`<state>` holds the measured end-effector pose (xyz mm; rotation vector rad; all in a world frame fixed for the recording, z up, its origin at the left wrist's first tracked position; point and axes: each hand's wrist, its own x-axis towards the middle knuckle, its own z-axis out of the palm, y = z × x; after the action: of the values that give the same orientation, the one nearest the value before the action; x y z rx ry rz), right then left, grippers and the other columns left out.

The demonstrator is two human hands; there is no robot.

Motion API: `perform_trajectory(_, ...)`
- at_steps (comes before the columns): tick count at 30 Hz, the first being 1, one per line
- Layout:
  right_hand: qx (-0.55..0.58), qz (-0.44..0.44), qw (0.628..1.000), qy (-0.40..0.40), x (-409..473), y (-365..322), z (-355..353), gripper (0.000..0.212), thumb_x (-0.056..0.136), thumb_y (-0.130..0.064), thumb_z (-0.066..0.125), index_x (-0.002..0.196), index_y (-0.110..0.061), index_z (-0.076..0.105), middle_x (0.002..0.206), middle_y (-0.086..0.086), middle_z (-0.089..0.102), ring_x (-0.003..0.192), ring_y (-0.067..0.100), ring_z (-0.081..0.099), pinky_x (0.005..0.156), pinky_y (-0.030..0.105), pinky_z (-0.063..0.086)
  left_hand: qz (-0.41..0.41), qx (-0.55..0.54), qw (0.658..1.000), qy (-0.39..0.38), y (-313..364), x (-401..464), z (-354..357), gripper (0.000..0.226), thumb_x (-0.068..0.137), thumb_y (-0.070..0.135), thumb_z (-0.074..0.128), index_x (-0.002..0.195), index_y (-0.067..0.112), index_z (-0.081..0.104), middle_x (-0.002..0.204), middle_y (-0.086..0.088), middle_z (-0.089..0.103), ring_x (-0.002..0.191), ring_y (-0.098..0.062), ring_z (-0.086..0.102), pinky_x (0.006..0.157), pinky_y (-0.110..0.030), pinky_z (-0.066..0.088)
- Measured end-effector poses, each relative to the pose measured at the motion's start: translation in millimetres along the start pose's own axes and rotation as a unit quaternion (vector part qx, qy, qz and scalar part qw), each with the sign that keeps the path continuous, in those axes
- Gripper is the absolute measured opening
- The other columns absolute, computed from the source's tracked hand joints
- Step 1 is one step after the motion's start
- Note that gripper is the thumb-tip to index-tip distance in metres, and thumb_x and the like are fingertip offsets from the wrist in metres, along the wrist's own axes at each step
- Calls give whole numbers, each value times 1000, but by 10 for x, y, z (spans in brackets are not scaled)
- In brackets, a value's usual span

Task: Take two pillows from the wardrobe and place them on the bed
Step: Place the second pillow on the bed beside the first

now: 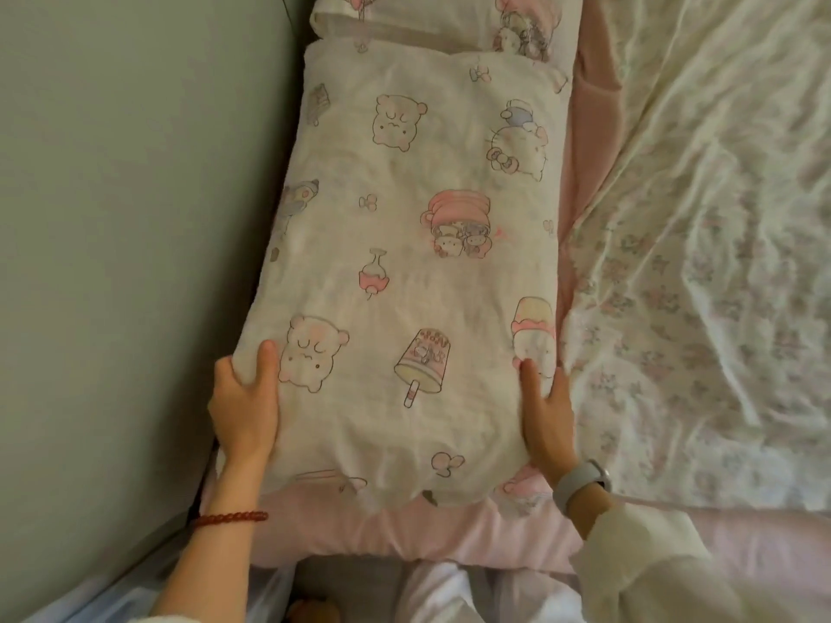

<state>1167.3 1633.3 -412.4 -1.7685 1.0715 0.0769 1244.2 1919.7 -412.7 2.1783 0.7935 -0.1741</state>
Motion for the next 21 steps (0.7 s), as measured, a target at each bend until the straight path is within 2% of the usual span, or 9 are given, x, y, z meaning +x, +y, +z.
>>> perform_trajectory(3, -59, 52, 996, -47, -124, 196, 16, 49, 76, -58, 43, 122, -42, 41, 118, -4, 59, 106, 22, 56, 93, 39, 46, -110, 118, 975, -156, -320, -51, 17, 61, 89, 53, 40, 132, 10, 38, 134, -18, 47, 117, -35, 46, 90, -41, 38)
perform_trajectory(4, -75, 55, 995, -46, -115, 220, 28, 54, 76, -58, 43, 125, -36, 39, 123, 0, 56, 109, 27, 54, 95, 45, 45, -127, 123, 970, -169, -355, -13, 15, 63, 89, 49, 43, 136, 10, 32, 140, -18, 41, 123, -36, 41, 94, -42, 36)
perform_trajectory(6, -90, 11, 996, -17, -52, 182, 48, 53, 77, -51, 48, 124, -29, 40, 128, 4, 50, 115, 28, 49, 98, 52, 42, -82, 124, 982, -113, -297, 123, 19, 65, 85, 39, 54, 139, 15, 27, 143, -18, 37, 125, -38, 39, 97, -48, 36)
perform_trajectory(8, -109, -36, 993, 7, 60, 80, 68, 58, 78, -38, 51, 131, -20, 36, 135, 12, 43, 125, 28, 39, 104, 49, 35, -2, 111, 992, -62, -141, 253, 55, 62, 84, 31, 55, 138, 20, 28, 143, -15, 36, 126, -35, 39, 100, -52, 35)
perform_trajectory(11, -101, -59, 993, -1, 289, -124, 115, 63, 81, -40, 48, 137, -19, 27, 142, 14, 33, 130, 26, 32, 104, 41, 28, 50, 48, 991, -115, 162, 400, 254, 63, 85, 44, 50, 140, 24, 25, 147, -10, 30, 130, -29, 35, 102, -47, 33)
perform_trajectory(15, 29, -94, 994, -42, 702, -562, 222, 60, 85, -40, 53, 137, -24, 26, 132, -18, 42, 118, -5, 34, 100, 27, 27, 27, -9, 976, -216, 501, 700, 475, 74, 82, 54, 52, 142, 27, 20, 146, -3, 33, 129, -23, 37, 105, -43, 34)
perform_trajectory(17, 55, -69, 994, -61, 883, -662, 230, 56, 85, -32, 58, 133, -26, 32, 121, -15, 49, 118, 8, 45, 97, 28, 36, 5, -63, 965, -253, 558, 723, 523, 67, 83, 46, 57, 139, 25, 27, 134, 3, 47, 111, -10, 51, 91, -23, 43)
perform_trajectory(19, 58, -42, 995, -65, 933, -678, 249, 53, 82, -32, 62, 130, -30, 38, 117, -9, 55, 114, 18, 52, 98, 35, 43, 35, -80, 970, -228, 594, 655, 551, 52, 84, 36, 60, 131, 25, 41, 115, 7, 57, 92, 0, 56, 65, -5, 44)
perform_trajectory(21, 49, -74, 996, -21, 846, -705, 282, 50, 80, -31, 60, 120, -52, 39, 112, -15, 59, 105, 13, 55, 94, 29, 46, 65, -79, 977, -186, 674, 559, 553, 46, 84, 34, 60, 127, 26, 46, 112, 7, 60, 97, -10, 58, 71, -15, 48)
